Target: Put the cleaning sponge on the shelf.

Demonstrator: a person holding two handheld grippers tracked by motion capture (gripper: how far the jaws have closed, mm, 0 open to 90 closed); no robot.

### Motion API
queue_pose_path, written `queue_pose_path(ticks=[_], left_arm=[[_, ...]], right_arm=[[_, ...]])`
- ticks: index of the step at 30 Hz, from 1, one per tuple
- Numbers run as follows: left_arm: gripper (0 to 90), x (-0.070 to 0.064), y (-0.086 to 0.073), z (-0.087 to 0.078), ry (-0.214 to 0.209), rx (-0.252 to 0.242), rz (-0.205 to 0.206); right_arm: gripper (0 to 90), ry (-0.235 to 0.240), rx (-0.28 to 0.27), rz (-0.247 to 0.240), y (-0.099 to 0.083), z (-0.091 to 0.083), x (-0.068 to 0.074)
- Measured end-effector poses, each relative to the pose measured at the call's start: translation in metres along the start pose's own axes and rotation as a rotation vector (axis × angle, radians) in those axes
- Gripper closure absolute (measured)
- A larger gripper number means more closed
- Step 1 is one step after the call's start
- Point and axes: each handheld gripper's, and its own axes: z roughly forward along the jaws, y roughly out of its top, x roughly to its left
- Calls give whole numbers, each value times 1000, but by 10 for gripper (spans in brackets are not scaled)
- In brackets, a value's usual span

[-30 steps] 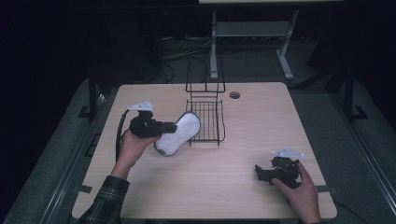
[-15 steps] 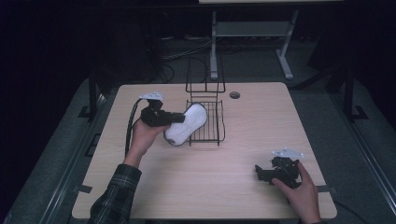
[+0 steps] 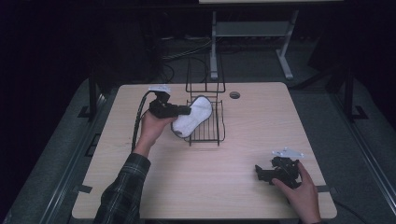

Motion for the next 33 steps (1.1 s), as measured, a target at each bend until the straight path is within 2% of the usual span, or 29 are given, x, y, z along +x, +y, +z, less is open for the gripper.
queue_pose_path(ticks=[2,4,11,14,16,19,25,33], left_arm=[[776,4,0,6,-6,-1,-17],[776,9,2,13,-1,14,-14],[776,16,9,29,-7,11,-40],[776,16,10,34,-2,18,-42],[776,18,11,38,0,36,-28],[772,22,8,45,-7,39,-49],[754,25,5,48,10,40,-52],[638,30,2,48,41,44,-70]], right_arm=[[5,0,0,0,0,0,0],[5,0,0,0,0,0,0],[5,1,-1,0,0,0,0],[5,1,0,0,0,0,0],[5,1,0,1,0,0,0],[5,1,-1,-1,0,0,0],[5,1,-1,0,0,0,0],[5,1,0,-1,0,0,0]])
